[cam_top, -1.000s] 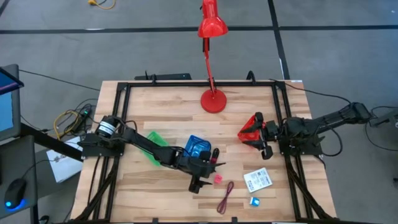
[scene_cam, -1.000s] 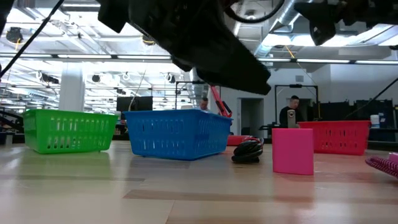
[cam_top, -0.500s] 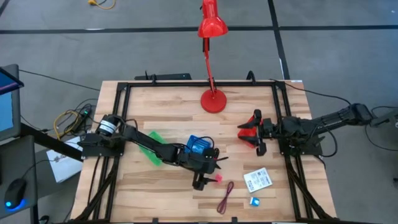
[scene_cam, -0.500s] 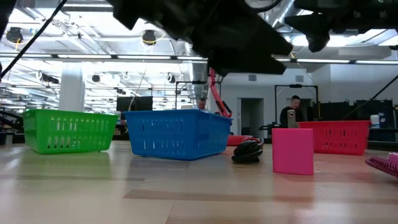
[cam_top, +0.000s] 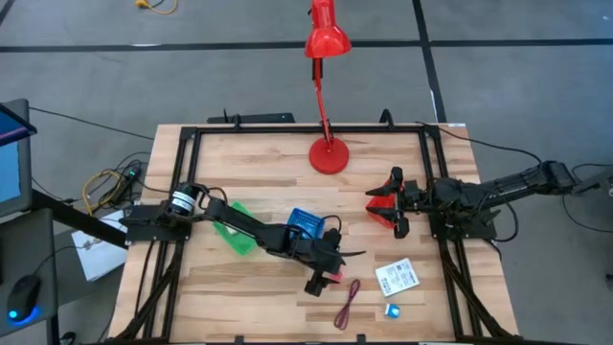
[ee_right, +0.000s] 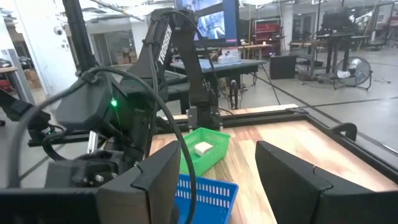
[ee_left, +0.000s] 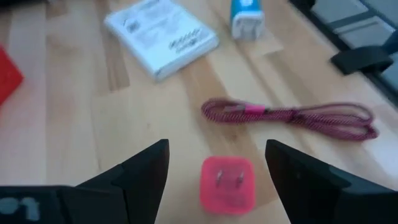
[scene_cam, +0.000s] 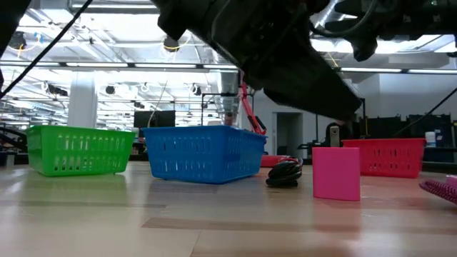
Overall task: Pick and place items into bin
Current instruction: Put the pink charger adapter into the green basket
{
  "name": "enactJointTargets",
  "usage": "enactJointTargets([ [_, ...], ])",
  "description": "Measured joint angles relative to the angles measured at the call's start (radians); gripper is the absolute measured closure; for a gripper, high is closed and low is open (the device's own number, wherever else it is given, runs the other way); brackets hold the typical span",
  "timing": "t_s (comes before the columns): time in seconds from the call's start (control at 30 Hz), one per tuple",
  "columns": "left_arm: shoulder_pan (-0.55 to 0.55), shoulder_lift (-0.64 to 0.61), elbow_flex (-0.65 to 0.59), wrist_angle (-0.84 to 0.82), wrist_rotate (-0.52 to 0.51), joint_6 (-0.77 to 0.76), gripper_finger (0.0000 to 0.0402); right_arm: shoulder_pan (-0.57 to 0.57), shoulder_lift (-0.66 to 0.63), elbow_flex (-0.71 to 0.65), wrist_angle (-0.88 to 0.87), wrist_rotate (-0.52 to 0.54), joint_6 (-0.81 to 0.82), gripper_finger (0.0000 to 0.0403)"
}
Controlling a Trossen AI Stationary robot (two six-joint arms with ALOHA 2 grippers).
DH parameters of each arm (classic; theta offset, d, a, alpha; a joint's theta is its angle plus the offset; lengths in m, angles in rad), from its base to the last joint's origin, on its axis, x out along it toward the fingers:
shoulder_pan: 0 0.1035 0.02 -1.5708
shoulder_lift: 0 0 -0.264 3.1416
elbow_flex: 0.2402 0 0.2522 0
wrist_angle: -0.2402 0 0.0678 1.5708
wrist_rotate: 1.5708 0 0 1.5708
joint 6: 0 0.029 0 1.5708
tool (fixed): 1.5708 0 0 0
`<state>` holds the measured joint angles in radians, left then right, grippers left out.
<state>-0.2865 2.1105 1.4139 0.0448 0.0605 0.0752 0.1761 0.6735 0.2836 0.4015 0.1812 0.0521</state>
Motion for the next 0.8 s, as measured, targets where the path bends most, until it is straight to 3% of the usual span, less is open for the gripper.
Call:
enactJointTargets([
  [0.57,-0.008,0.068,-0.002,-0.005,-0.027,-0.067,0.0143,0.0,0.001,0.0,-0.004,0.0,0.0,0.02],
  [0.8,-0.007,0.068,-0.002,-0.04,0.015,-0.067,0.019,0.0,0.001,0.0,-0.004,0.0,0.0,0.02],
])
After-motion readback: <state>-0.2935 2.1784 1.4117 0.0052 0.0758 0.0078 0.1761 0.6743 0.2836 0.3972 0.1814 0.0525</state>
